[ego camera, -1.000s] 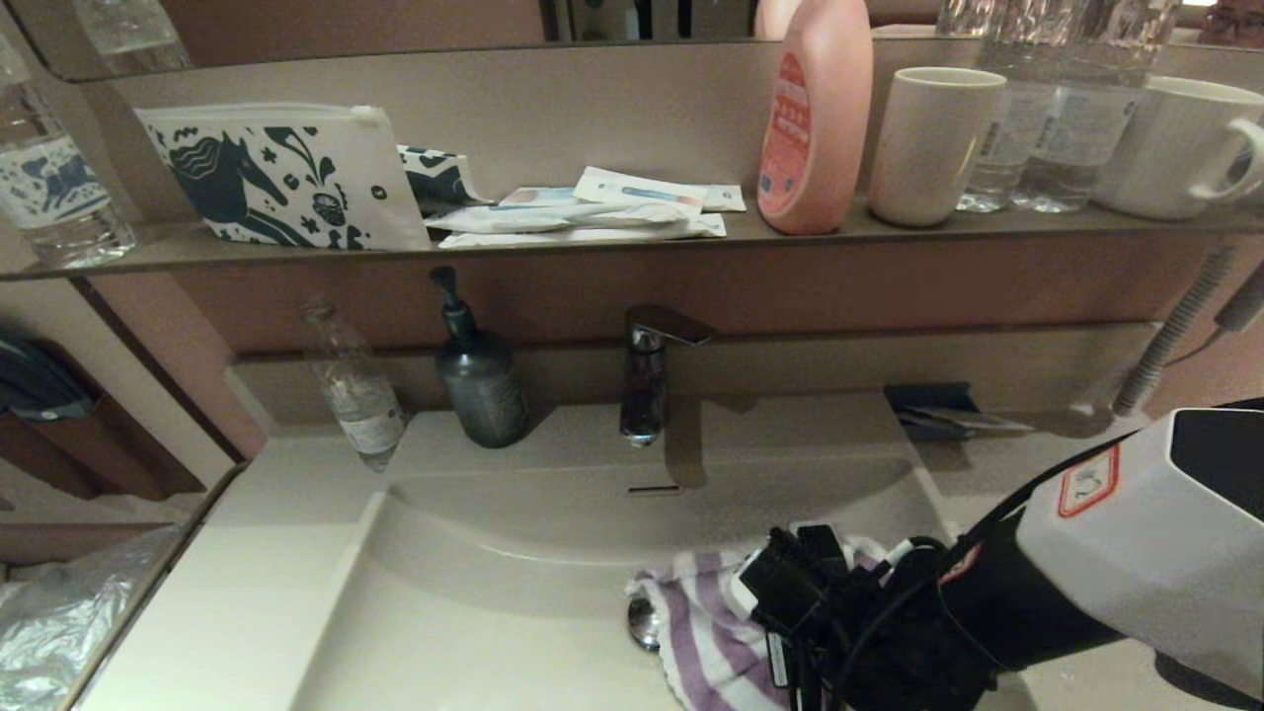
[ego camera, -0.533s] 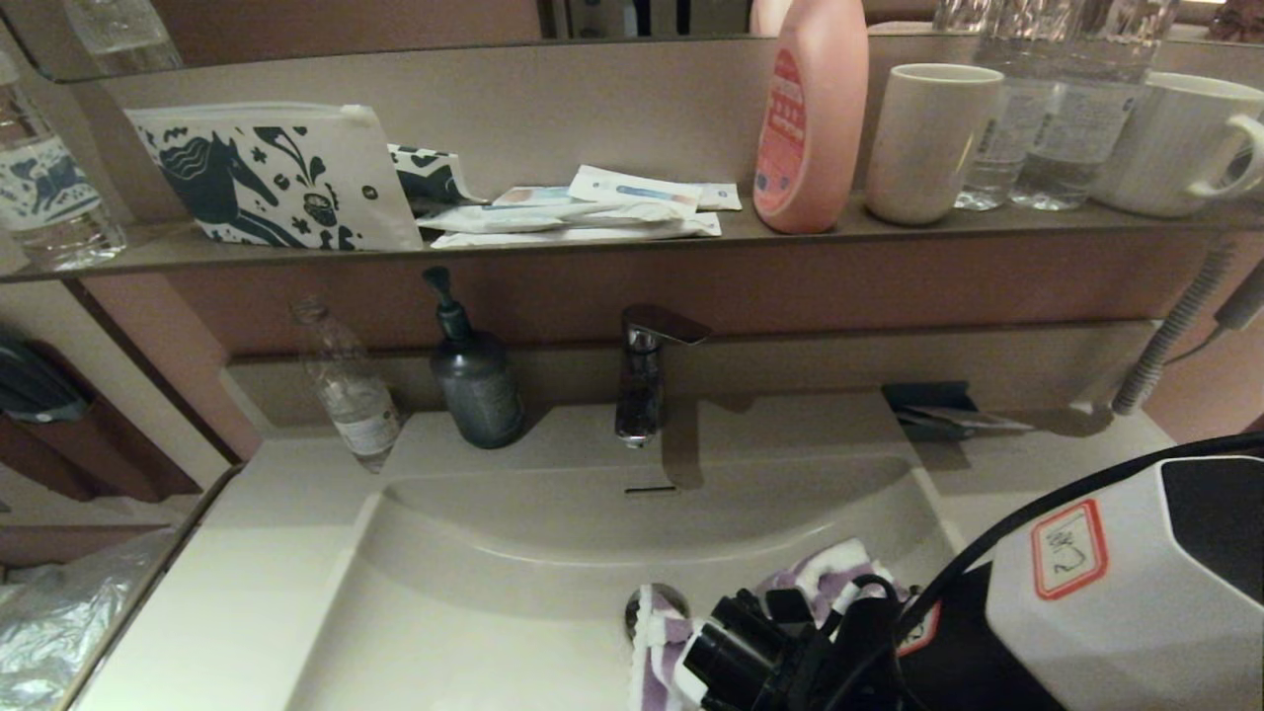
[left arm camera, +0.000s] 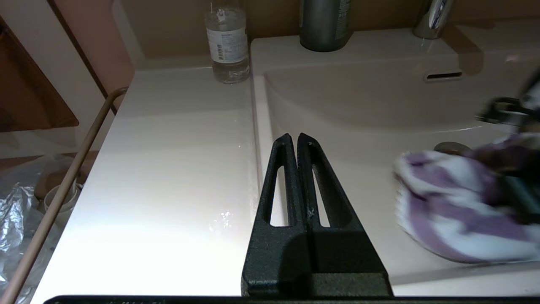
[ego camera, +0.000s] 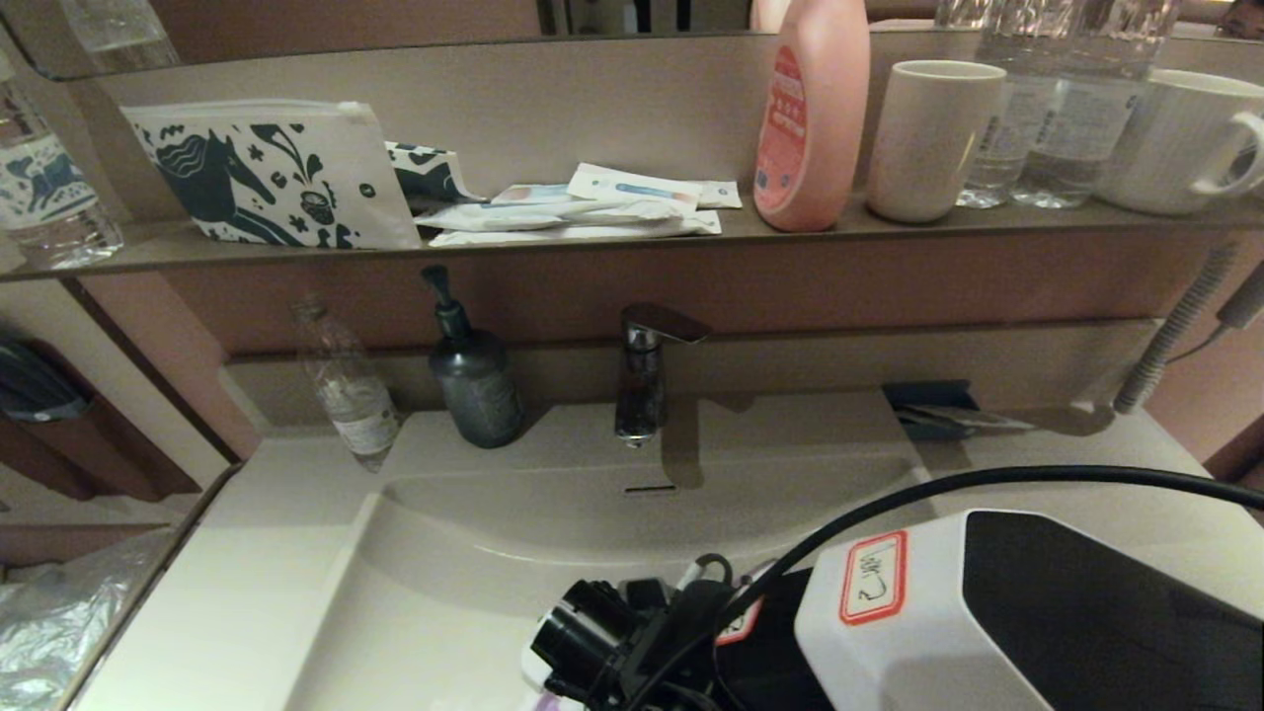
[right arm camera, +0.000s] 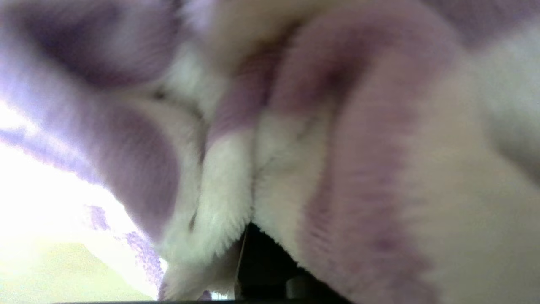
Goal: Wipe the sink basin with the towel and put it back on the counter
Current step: Wipe the sink
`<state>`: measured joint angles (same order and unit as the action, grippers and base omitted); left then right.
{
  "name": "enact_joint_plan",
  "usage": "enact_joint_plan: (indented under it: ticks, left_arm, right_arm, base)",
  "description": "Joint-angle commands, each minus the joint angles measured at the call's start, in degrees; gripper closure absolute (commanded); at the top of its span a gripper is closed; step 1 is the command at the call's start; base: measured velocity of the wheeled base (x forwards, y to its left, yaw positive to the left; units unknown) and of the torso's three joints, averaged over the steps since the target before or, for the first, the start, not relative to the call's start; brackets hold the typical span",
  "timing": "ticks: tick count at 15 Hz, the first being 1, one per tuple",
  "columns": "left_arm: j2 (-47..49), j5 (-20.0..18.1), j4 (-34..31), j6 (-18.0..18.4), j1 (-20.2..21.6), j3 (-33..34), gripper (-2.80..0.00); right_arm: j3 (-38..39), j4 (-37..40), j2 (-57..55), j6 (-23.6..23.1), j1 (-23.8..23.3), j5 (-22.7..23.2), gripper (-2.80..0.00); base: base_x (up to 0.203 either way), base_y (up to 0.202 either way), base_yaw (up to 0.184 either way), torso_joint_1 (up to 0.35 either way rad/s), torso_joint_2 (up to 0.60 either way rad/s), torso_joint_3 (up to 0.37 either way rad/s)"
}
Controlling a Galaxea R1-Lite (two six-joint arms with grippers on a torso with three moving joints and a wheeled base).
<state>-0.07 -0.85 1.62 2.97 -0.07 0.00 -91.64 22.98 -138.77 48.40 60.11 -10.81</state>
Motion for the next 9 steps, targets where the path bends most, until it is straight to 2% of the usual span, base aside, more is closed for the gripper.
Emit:
enact_joint_plan:
  ticks: [1, 3, 9]
  left_arm:
    - [0.1, 0.0, 0.0, 0.0, 0.0, 0.0, 0.0]
    - [0.1, 0.0, 0.0, -0.1, 0.0, 0.0, 0.0]
    - [0.1, 0.0, 0.0, 0.0, 0.0, 0.0, 0.0]
  right_arm:
    - [-8.7, -2.8, -5.9, -4.4, 0.6, -3.4, 0.0]
    - [-10.3, -14.3, -8.4, -9.3, 0.7, -8.3, 0.0]
    - [-12.2, -40.6, -13.9, -25.8, 0.2, -16.0, 0.0]
  base:
    - [0.0, 0.0, 0.0, 0.0, 0.0, 0.0]
    - [0.0, 0.0, 0.0, 0.0, 0.0, 0.0]
    - [0.0, 0.0, 0.0, 0.0, 0.0, 0.0]
